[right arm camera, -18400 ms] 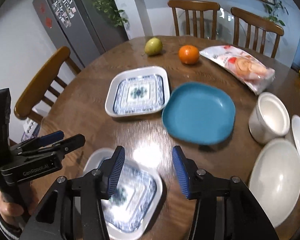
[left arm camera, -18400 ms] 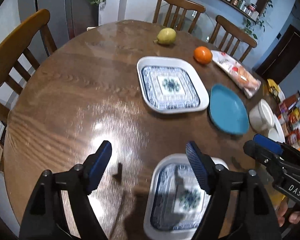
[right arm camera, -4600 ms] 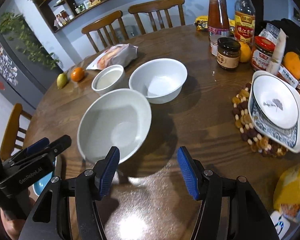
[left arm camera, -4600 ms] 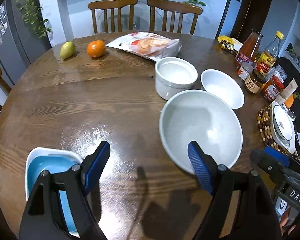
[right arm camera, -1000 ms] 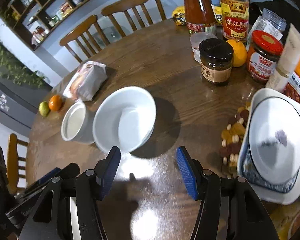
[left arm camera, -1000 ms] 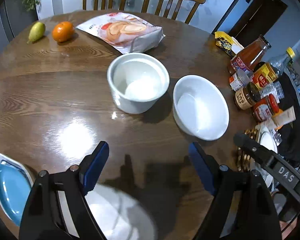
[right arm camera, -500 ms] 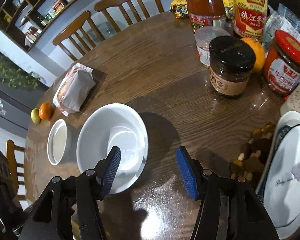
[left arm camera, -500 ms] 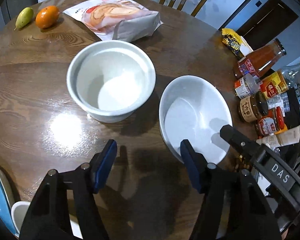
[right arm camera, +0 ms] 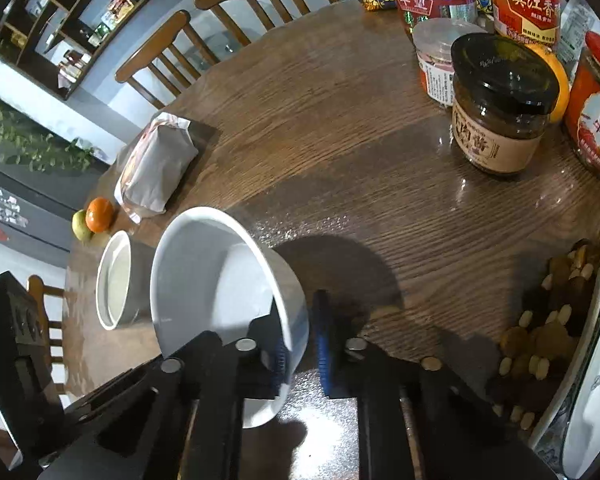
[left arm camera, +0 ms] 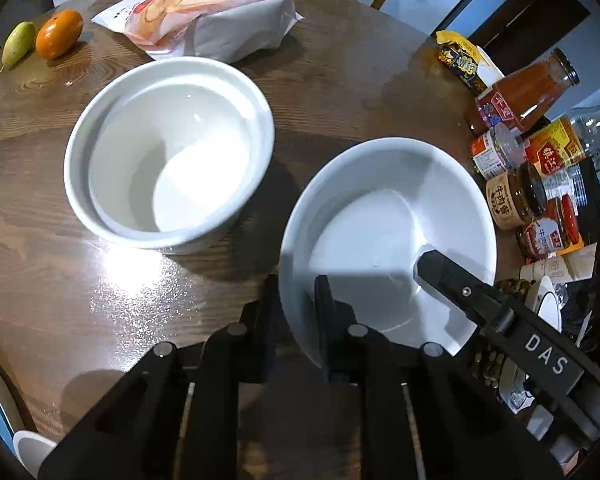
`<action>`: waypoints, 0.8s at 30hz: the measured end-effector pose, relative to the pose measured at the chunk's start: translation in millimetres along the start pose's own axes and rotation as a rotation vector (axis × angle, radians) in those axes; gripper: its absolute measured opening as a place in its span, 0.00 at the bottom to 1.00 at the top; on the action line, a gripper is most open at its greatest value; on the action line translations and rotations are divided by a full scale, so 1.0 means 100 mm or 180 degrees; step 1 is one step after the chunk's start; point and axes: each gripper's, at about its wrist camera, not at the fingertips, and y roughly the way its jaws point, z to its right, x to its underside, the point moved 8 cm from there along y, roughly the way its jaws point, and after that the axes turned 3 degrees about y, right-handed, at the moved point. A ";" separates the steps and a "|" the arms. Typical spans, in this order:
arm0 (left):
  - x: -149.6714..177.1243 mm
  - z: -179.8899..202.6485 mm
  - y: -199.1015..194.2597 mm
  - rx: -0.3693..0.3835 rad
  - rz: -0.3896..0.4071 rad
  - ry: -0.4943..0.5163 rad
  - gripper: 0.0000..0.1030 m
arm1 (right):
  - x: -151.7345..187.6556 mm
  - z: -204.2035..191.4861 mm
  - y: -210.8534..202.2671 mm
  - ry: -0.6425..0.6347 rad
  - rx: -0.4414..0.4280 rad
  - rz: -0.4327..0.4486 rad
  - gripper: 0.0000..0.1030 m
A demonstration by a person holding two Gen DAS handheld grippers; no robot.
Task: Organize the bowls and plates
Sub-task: 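Lift the smaller white bowl and carry it over the large bowl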
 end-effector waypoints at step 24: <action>0.45 0.33 -0.61 -0.0216 0.0469 0.0866 0.11 | 0.54 -0.03 -0.60 0.0094 -0.0195 0.0213 0.12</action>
